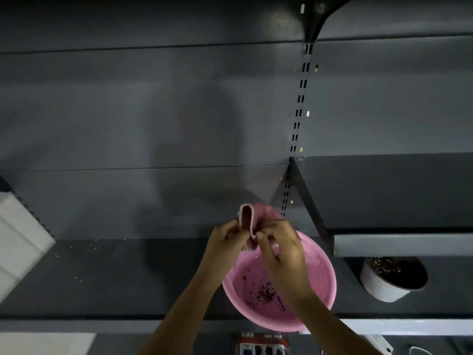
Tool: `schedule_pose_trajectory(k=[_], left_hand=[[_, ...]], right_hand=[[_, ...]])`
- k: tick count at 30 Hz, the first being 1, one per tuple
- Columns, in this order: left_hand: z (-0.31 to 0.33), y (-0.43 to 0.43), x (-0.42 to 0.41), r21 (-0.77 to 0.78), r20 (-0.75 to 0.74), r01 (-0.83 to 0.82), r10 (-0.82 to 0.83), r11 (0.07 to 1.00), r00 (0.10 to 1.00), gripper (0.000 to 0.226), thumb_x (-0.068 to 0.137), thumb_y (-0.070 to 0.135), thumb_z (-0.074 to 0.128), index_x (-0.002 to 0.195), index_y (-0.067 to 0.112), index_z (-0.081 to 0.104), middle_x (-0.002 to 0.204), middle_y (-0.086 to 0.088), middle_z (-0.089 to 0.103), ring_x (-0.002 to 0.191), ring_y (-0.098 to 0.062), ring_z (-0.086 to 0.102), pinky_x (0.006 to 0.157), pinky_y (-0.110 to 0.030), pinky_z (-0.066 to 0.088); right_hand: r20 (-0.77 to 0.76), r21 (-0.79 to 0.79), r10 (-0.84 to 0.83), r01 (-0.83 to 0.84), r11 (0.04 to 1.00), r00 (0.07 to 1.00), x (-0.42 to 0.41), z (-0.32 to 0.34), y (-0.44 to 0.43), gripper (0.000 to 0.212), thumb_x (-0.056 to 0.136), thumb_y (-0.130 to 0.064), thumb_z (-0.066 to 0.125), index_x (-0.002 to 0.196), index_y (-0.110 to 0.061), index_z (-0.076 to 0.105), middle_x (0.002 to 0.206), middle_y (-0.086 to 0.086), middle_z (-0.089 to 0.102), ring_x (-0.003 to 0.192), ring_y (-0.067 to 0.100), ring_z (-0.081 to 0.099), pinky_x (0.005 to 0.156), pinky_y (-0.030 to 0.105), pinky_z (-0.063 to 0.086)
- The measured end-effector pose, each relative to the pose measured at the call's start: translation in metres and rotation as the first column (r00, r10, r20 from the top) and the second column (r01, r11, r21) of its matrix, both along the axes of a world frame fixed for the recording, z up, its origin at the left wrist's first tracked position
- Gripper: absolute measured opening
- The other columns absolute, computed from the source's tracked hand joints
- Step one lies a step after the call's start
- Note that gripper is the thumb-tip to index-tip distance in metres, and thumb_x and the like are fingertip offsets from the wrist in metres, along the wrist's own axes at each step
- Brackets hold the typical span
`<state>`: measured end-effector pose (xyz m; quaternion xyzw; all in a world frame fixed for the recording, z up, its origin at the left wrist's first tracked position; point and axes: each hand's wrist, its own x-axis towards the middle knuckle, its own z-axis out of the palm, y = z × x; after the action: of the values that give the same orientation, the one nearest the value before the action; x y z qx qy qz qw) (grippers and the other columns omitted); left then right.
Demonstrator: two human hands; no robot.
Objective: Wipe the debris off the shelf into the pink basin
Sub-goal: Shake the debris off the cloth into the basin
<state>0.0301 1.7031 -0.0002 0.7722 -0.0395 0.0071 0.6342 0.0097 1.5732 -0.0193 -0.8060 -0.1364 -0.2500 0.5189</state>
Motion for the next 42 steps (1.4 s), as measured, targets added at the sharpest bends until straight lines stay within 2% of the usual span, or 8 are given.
schedule_pose_trajectory(k=[9,14,19,27,31,34,36,42], left_hand=[[0.009,-0.003,-0.001,-0.339,-0.139,0.033,-0.085,0.940,0.987,0.019,0.092,0.007,0.050,0.096,-0.005,0.064,0.088,-0.023,0.071,0.084,-0.032,0.070,0.075,-0.035,0.058],[0.005,0.020,0.010,-0.247,0.018,-0.043,0.049,0.968,0.999,0.013,0.090,0.008,0.059,0.101,0.011,0.065,0.103,-0.009,0.070,0.099,-0.023,0.065,0.083,-0.031,0.052],[-0.003,0.026,0.020,-0.172,0.031,0.431,-0.432,0.886,0.901,0.053,0.079,0.008,0.068,0.128,0.014,0.048,0.129,-0.008,0.057,0.122,-0.021,0.052,0.099,-0.035,0.046],[-0.019,0.007,0.018,-0.252,-0.159,0.272,-0.317,0.929,0.935,0.026,0.083,0.002,0.063,0.108,0.009,0.065,0.098,-0.002,0.074,0.094,-0.015,0.068,0.075,-0.020,0.052],[-0.035,0.008,0.014,-0.368,-0.168,0.056,-0.126,0.928,0.978,0.028,0.083,0.005,0.061,0.111,0.001,0.061,0.109,-0.018,0.067,0.102,-0.031,0.063,0.088,-0.039,0.051],[-0.042,0.007,0.012,-0.388,-0.179,-0.067,-0.004,0.919,0.984,0.031,0.086,-0.004,0.058,0.116,-0.003,0.053,0.116,-0.023,0.060,0.106,-0.033,0.058,0.090,-0.042,0.049],[-0.046,0.009,0.012,-0.291,-0.146,-0.056,0.014,0.955,0.989,0.038,0.087,-0.003,0.058,0.123,0.006,0.050,0.119,-0.015,0.057,0.108,-0.027,0.058,0.091,-0.039,0.050],[-0.054,0.018,0.004,-0.010,-0.095,0.162,-0.162,0.987,0.982,0.038,0.073,0.010,0.071,0.107,0.022,0.059,0.097,0.004,0.069,0.091,-0.011,0.065,0.073,-0.019,0.052]], right_hand=[[-0.083,-0.105,0.139,-0.147,0.983,0.987,-0.003,-0.001,-0.004,0.042,0.080,-0.022,0.067,0.100,-0.050,0.044,0.097,-0.034,0.061,0.097,-0.012,0.057,0.080,0.003,0.044],[-0.129,0.277,0.169,-0.128,0.952,0.977,0.007,0.018,-0.014,0.010,0.088,-0.031,0.057,0.080,-0.031,0.051,0.069,-0.023,0.066,0.060,-0.008,0.059,0.051,0.003,0.042],[-0.238,0.438,0.353,-0.224,0.871,0.905,0.021,0.040,-0.024,0.026,0.087,0.005,0.050,0.081,-0.019,0.057,0.074,-0.011,0.065,0.073,0.005,0.060,0.066,0.019,0.049],[-0.267,0.814,0.276,0.063,0.577,0.923,0.040,0.055,-0.027,0.021,0.087,0.007,0.048,0.093,-0.013,0.055,0.080,-0.001,0.064,0.070,0.010,0.062,0.060,0.021,0.054],[-0.269,0.649,0.135,0.076,0.757,0.954,0.041,0.038,-0.024,0.072,0.080,-0.001,0.065,0.134,-0.032,0.029,0.113,-0.024,0.045,0.090,-0.006,0.059,0.081,0.021,0.049],[-0.304,0.353,0.142,-0.027,0.935,0.942,0.025,0.003,-0.012,0.105,0.067,0.005,0.075,0.142,-0.031,0.012,0.146,-0.007,0.024,0.132,0.010,0.032,0.109,0.034,0.033],[-0.406,0.093,0.100,-0.067,0.993,0.908,0.014,-0.016,-0.008,0.098,0.066,-0.003,0.073,0.140,-0.037,0.019,0.153,-0.012,0.006,0.136,0.006,0.019,0.108,0.028,0.030],[-0.565,-0.188,0.015,-0.147,0.971,0.825,0.016,-0.029,-0.018,0.049,0.078,-0.013,0.063,0.122,-0.030,0.050,0.090,-0.016,0.066,0.085,-0.001,0.063,0.074,0.013,0.052]])
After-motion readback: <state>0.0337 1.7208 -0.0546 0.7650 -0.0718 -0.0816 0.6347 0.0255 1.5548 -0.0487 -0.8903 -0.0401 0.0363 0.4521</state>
